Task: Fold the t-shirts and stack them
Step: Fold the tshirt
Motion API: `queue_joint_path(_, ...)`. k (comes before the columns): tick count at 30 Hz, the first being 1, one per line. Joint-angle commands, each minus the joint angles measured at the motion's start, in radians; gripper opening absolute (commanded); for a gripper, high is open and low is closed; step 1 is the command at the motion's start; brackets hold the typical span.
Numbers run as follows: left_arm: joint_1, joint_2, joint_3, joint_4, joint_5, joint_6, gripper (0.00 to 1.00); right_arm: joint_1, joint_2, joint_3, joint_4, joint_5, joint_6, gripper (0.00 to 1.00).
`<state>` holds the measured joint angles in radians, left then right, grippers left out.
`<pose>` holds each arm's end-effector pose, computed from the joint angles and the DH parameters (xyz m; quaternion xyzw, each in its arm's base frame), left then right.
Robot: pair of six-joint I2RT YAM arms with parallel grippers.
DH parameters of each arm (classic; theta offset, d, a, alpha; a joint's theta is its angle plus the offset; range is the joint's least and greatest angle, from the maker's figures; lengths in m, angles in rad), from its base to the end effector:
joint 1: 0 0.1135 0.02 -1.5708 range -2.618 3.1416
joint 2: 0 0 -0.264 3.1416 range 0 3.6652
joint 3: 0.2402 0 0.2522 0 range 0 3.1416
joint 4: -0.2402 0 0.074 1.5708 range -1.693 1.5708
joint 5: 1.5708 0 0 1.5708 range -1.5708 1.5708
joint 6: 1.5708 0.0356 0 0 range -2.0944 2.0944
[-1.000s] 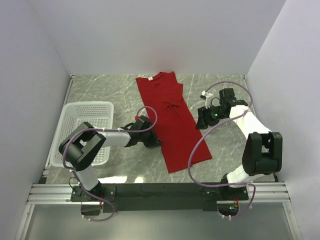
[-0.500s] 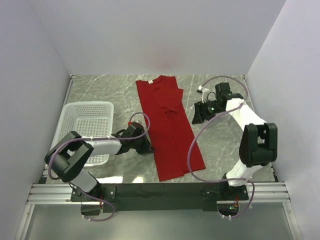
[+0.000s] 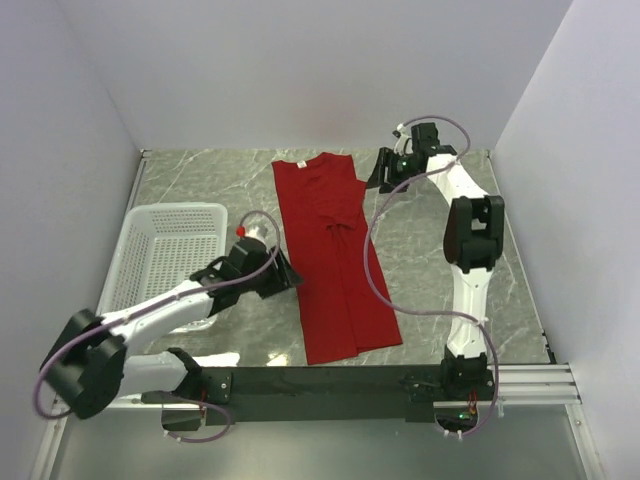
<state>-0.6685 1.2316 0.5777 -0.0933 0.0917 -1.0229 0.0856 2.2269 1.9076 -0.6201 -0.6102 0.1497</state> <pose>0.1890 -0.1534 0.1867 -0.1433 0.9043 -0.3271 0.2337 0.4898 0.0625 0.2195 -0.0642 0.9092 0.3183 0.2606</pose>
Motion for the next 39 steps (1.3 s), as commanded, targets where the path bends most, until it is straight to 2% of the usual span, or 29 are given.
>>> queue_joint_path(1,0.007,-0.118,0.086,-0.075,-0.121,0.104,0.6,0.008,0.086,0.135,0.026,0.05,0.25,0.63)
queue_joint_path(8,0.01,-0.276,0.131,-0.187,-0.28,0.116,0.74,0.022,0.21,0.199,0.12,0.099,0.412,0.61)
queue_joint_path(11,0.014,-0.319,0.12,-0.207,-0.296,0.098,0.75,0.028,0.244,0.199,0.125,0.127,0.433,0.59)
queue_joint_path(19,0.017,-0.359,0.111,-0.252,-0.314,0.072,0.75,0.042,0.301,0.205,0.163,0.078,0.501,0.53)
queue_joint_path(24,0.018,-0.363,0.126,-0.281,-0.317,0.064,0.74,0.037,0.31,0.189,0.189,0.086,0.536,0.41)
queue_joint_path(25,0.018,-0.366,0.126,-0.284,-0.317,0.063,0.74,0.036,0.309,0.188,0.195,0.087,0.544,0.37)
queue_joint_path(26,0.017,-0.368,0.125,-0.287,-0.319,0.061,0.74,0.033,0.307,0.183,0.203,0.083,0.547,0.28)
queue_joint_path(31,0.017,-0.36,0.113,-0.281,-0.308,0.044,0.74,0.031,0.275,0.183,0.249,0.067,0.531,0.16)
queue_joint_path(32,0.018,-0.359,0.11,-0.278,-0.307,0.041,0.74,0.031,0.261,0.185,0.253,0.066,0.527,0.1)
queue_joint_path(34,0.018,-0.354,0.105,-0.269,-0.299,0.043,0.74,0.036,0.241,0.188,0.264,0.063,0.508,0.04)
queue_joint_path(39,0.018,-0.345,0.105,-0.264,-0.293,0.041,0.74,0.052,0.198,0.179,0.27,0.069,0.462,0.0)
